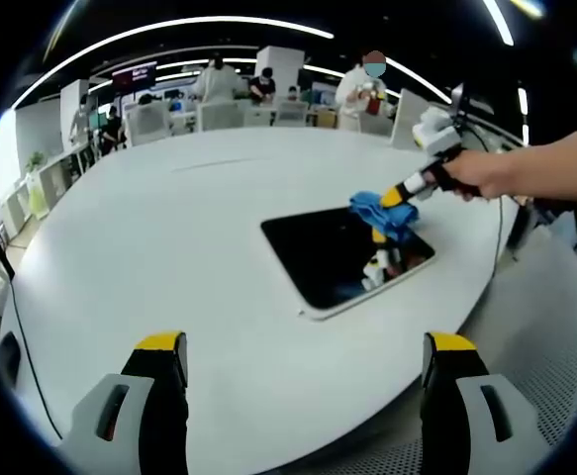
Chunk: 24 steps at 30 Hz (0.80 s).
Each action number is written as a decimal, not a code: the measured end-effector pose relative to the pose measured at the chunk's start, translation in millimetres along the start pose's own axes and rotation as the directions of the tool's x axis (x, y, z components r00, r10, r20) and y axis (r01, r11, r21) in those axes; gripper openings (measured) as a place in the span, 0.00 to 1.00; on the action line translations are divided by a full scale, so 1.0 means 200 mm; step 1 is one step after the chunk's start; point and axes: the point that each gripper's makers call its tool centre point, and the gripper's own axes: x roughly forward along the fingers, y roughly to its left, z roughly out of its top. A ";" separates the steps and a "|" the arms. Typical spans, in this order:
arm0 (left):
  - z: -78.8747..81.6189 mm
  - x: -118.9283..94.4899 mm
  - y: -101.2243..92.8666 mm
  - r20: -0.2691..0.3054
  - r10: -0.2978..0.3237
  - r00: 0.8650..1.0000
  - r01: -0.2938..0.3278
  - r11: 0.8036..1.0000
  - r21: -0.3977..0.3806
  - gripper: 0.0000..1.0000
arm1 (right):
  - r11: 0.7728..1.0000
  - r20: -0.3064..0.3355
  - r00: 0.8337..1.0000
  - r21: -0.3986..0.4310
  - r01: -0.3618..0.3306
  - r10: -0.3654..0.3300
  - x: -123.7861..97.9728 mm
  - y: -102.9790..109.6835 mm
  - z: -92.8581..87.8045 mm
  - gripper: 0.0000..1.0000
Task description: Wipe the mirror surface with the cleaning cloth until all visible marks leave the cleaned area.
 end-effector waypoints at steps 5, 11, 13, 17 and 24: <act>0.00 0.00 0.01 -0.002 0.003 1.000 -0.003 1.000 -0.003 0.99 | 1.000 0.010 1.000 0.002 -0.001 0.001 -0.05 0.01 0.01 0.01; 0.00 0.00 0.01 -0.001 0.006 1.000 -0.006 1.000 -0.003 0.99 | 1.000 0.045 0.999 -0.001 -0.003 0.003 -0.15 -0.02 0.07 0.01; 0.00 0.00 0.01 0.000 0.008 1.000 -0.008 1.000 -0.005 0.99 | 1.000 0.056 0.998 0.000 -0.008 0.008 -0.18 -0.03 0.08 0.01; 0.00 0.00 0.01 -0.003 0.010 1.000 -0.010 1.000 -0.011 0.99 | 1.000 0.070 0.998 0.023 -0.004 0.002 -0.25 -0.09 0.08 0.01; 0.00 0.00 0.01 0.004 0.007 1.000 -0.007 1.000 -0.015 0.99 | 0.999 0.079 0.996 0.029 0.033 -0.035 -0.39 -0.21 0.03 0.01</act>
